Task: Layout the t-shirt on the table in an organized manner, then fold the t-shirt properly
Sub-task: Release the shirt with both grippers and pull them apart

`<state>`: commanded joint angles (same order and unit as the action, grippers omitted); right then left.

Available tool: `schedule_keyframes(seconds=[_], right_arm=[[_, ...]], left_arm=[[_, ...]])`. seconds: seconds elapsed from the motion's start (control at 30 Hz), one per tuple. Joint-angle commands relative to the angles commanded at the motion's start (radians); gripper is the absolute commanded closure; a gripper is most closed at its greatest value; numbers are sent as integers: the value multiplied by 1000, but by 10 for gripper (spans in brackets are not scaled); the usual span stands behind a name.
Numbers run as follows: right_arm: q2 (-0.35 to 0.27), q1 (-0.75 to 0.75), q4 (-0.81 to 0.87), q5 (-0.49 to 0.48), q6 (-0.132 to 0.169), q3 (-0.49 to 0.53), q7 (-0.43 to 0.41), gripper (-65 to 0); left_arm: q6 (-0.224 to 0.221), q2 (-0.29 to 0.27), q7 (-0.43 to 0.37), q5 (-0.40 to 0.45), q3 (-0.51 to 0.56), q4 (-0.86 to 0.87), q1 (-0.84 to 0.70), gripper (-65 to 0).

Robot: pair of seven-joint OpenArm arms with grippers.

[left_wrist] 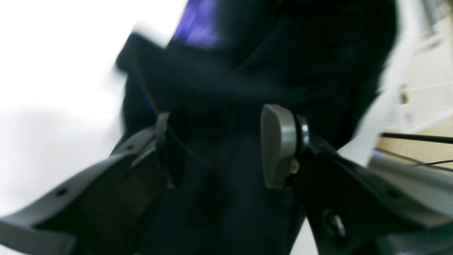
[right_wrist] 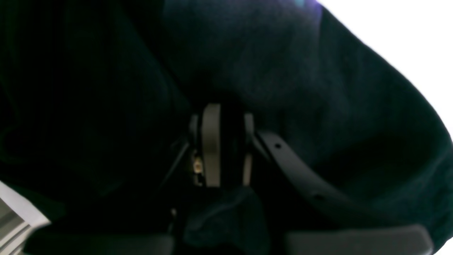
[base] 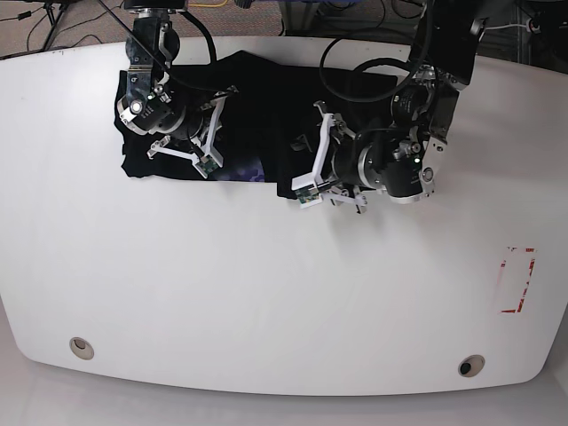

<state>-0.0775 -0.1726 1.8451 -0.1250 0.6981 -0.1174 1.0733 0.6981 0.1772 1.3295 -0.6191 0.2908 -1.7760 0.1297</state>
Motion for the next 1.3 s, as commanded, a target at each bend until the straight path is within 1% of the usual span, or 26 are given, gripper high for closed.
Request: schedule_keyframes(seconds=[0.2,0.23,0.27,0.33,0.37,0.53,0.63,0.8,0.87,0.93,1.0,1.07,1.1,1.13,1.23,1.27,1.3], right_arm=[[0,2,18,0,0,0,0,-73],[0,2,21,0,0,0,0,-73],[0,2,34,0,0,0,2,-73],[0,2,44,0,0,0,2,-73],[0,2,51,0,0,0,2,-73],[0,25,52,0,0,0,12,-73],[0,40,68,-6,0,0,29,-78],[0,55,144,-8,0,-2,78,-81],[8,75,176,-9,0,-28,107,-94],[41,94,181,-9,0,-77,137,-143],[75,117,181,-9,0,-169,180,-219],[114,147,180,-17,0,-273,221,-315],[127,160,180,-32,0,-319,236,-360],[141,172,176,-61,0,-379,253,-422],[141,196,150,-147,0,-491,292,-555],[140,204,141,-170,0,-517,307,-587],[137,216,123,-212,0,-562,323,-640]], left_arm=[[0,95,-98,0,-92,-23,-103,-196],[0,104,-104,3,-98,-23,-110,-190],[0,127,-124,6,-114,-18,-130,-181],[0,143,-147,8,-126,-3,-150,-174],[0,157,-175,6,-129,21,-163,-172],[0,186,-255,6,-126,129,-173,-172],[0,187,-275,6,-126,215,-170,-172],[0,189,-304,6,-129,308,-135,-172],[0,209,-338,6,-129,353,-126,-172],[0,227,-370,6,-129,388,-118,-172],[0,238,-397,6,-129,423,-107,-172],[0,267,-417,6,-129,459,-101,-172],[0,276,-427,5,-129,476,-98,-172],[0,285,-434,3,-130,489,-92,-172],[0,301,-462,3,-130,522,-80,-172],[0,308,-468,3,-132,528,-80,-172],[0,321,-480,3,-132,537,-80,-172]])
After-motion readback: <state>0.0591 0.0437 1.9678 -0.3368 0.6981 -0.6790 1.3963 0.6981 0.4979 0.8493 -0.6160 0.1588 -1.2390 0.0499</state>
